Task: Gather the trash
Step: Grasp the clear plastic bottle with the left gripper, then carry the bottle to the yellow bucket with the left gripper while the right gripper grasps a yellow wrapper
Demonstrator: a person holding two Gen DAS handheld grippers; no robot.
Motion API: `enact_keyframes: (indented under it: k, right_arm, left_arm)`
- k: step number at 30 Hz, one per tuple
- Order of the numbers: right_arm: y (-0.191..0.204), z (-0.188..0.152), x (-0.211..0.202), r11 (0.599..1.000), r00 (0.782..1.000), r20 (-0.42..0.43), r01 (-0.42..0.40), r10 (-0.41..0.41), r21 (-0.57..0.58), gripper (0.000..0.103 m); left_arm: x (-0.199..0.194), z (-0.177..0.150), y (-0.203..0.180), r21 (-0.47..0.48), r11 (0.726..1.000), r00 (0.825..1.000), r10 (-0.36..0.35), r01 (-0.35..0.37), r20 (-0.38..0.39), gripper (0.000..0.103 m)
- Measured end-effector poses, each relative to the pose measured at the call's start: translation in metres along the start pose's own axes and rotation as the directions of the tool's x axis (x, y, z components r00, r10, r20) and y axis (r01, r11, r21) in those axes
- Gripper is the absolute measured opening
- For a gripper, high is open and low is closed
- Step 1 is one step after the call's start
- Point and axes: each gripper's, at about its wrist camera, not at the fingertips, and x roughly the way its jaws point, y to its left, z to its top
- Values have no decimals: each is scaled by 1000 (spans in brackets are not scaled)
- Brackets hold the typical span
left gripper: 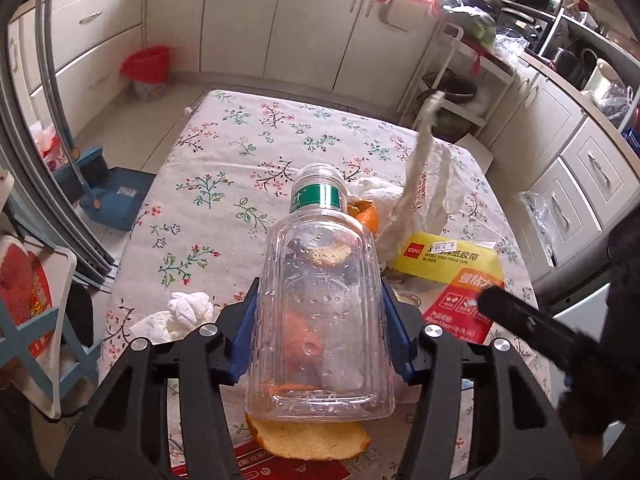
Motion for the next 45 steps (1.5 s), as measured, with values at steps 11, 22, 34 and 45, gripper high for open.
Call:
enact_keyframes:
  k: [11,22,34,45]
  right_arm:
    - [5,7,6,995,995,-38,-95,95,18,3]
    - [13,0,-101,988,973,169,-148,154,-48,3]
    - [-65,-25,-238,982,917,373,179,-143,-63,3]
    - [-184,-46,-247,885,831,317,459,-457,74,3]
  left_arm:
    - [-15,4,15,-41,999,998,-30,32,51,52]
    - [-62,-8,12,-19,997,965,-71,78,254,52]
    - [-112,-45,-68,129,950,899,-312,285,307,52]
    - [-147,-72,-165,195,827,798,-561,527,219,52]
